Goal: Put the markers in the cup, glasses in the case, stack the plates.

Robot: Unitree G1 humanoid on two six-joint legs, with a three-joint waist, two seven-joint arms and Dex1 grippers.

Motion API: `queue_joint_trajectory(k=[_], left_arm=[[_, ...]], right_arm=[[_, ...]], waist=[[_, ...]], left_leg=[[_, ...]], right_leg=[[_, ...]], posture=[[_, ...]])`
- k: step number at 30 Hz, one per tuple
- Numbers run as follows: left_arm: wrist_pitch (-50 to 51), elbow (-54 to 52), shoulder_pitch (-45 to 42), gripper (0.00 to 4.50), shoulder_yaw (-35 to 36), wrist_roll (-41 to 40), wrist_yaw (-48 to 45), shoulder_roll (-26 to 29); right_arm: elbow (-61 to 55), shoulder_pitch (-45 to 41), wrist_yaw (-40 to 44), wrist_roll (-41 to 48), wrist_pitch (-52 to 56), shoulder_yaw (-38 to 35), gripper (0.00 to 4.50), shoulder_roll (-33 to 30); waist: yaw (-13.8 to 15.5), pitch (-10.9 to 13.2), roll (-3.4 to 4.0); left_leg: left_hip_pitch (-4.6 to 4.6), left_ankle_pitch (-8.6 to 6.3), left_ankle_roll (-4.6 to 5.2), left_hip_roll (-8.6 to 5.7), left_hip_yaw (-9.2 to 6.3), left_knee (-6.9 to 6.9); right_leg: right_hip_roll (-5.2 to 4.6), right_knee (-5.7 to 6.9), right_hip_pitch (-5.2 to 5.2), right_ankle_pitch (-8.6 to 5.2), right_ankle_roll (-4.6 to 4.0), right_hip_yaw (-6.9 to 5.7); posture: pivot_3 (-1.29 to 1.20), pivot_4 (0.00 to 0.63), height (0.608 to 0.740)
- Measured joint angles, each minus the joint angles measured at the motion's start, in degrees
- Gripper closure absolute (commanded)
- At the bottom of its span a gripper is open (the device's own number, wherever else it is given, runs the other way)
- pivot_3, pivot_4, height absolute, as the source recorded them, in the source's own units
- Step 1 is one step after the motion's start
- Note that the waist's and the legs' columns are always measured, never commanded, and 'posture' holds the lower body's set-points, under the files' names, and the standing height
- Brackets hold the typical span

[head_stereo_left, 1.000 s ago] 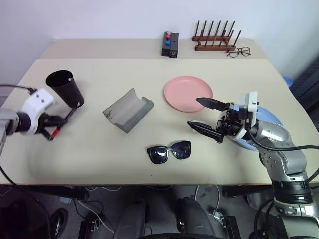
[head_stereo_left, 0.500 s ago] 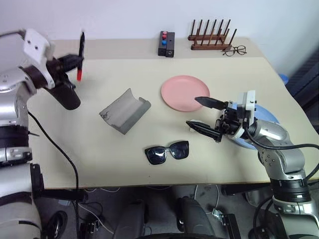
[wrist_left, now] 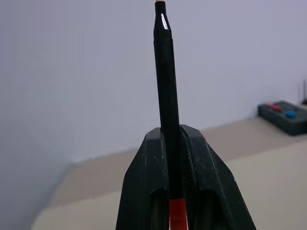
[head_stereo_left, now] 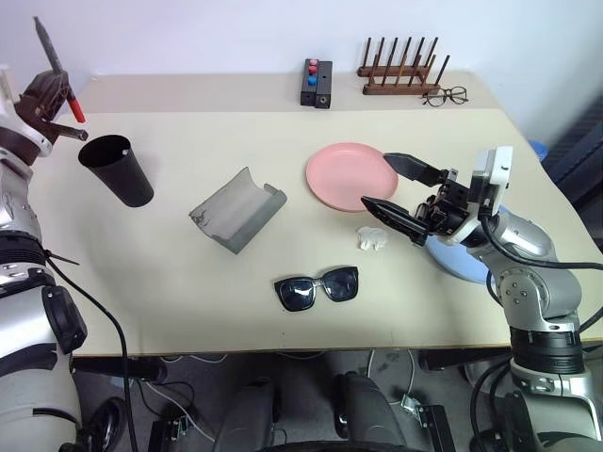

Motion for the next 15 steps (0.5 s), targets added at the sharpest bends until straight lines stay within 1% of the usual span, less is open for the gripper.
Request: queue_joint_trajectory(k=[5,8,15], left_arm=[[-0.3,3.4,1.9,4.48,0.5,-0.5,0.7,-3.4],[-0.7,4.3,2.9,4.48,0.4,-0.3,1.4,-3.7],[-1.9,4.7,4.0,4.48,0.4,-0.3,2.9,-4.4]], right_arm=[[0.0,0.0,0.1,-0.1,0.0,0.5,0.0,-0.1],[0.0,0.0,-0.1,-0.1,0.0,0.4,0.0,-0.2],[0.0,0.0,-0.2,-0.7,0.0,0.4,0.0,-0.2]], waist=[[-0.1,0.0,-0.01],[-0.4,0.0,-0.01],[-0.1,0.0,-0.01]], left_leg=[[0.0,0.0,0.01,-0.01,-0.01,0.0],[0.0,0.01,-0.01,0.01,0.0,-0.01],[0.0,0.01,0.0,0.01,0.0,-0.01]], right_leg=[[0.02,0.0,0.0,0.0,0.01,0.0],[0.04,0.0,-0.03,0.01,0.01,0.0],[0.02,0.01,-0.02,0.01,0.01,0.01]], posture=[[0.0,0.15,0.74],[0.0,0.15,0.74],[0.0,0.15,0.74]])
